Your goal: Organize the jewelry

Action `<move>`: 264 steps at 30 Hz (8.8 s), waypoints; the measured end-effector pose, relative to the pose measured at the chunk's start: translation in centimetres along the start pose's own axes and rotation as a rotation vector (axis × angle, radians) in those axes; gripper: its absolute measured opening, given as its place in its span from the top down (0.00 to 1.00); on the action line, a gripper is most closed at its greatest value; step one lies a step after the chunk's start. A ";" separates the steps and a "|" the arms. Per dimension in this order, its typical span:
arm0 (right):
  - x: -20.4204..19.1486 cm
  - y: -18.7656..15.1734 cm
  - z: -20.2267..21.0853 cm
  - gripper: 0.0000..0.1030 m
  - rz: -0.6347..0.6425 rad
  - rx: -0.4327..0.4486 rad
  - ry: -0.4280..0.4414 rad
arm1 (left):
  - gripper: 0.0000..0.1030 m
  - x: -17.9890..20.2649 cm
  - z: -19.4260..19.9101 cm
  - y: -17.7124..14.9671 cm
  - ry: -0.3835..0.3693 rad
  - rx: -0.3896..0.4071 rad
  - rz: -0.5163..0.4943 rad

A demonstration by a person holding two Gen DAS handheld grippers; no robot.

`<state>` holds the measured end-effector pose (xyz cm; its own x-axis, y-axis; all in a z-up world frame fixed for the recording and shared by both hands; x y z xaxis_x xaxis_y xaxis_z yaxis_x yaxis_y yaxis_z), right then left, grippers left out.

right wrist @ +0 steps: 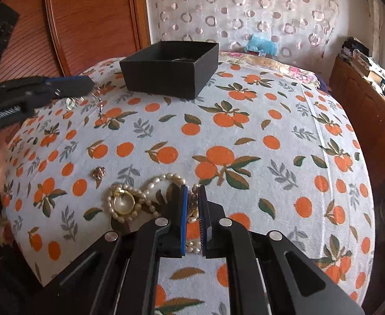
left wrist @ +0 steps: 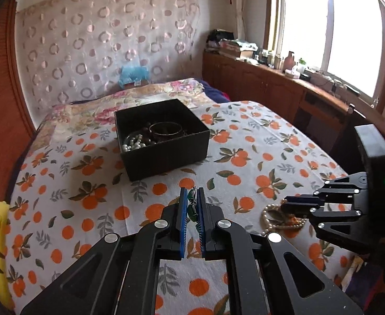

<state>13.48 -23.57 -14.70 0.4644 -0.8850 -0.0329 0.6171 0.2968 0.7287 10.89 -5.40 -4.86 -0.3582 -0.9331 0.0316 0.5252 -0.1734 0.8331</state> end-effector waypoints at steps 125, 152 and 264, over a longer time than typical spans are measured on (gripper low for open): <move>-0.5 5.9 -0.1 0.73 0.050 0.103 0.102 | 0.35 -3.7 -2.7 3.4 0.133 0.009 -0.019; -4.8 2.1 -2.1 0.74 0.196 -0.029 0.091 | 0.21 -2.6 -1.1 -4.4 0.075 -0.110 0.038; 2.3 11.6 -0.2 0.63 -0.085 0.271 -0.019 | 0.08 -5.7 -3.6 6.5 0.216 0.095 0.053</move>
<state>21.82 -22.14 -6.42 0.4046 -0.9099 -0.0910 0.4602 0.1166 0.8801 19.13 -2.35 -1.61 -0.1532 -0.9876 -0.0341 0.4602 -0.1018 0.8820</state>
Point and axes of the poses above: each gripper's, at about its wrist camera, not at the fingertips, and z roughly against the way its jaws point, x to its right, y to its top, the point moved 2 cm from there along -z, roughly the way its jaws point, and after that the axes turned 7 degrees about x, right-handed, at the moved point
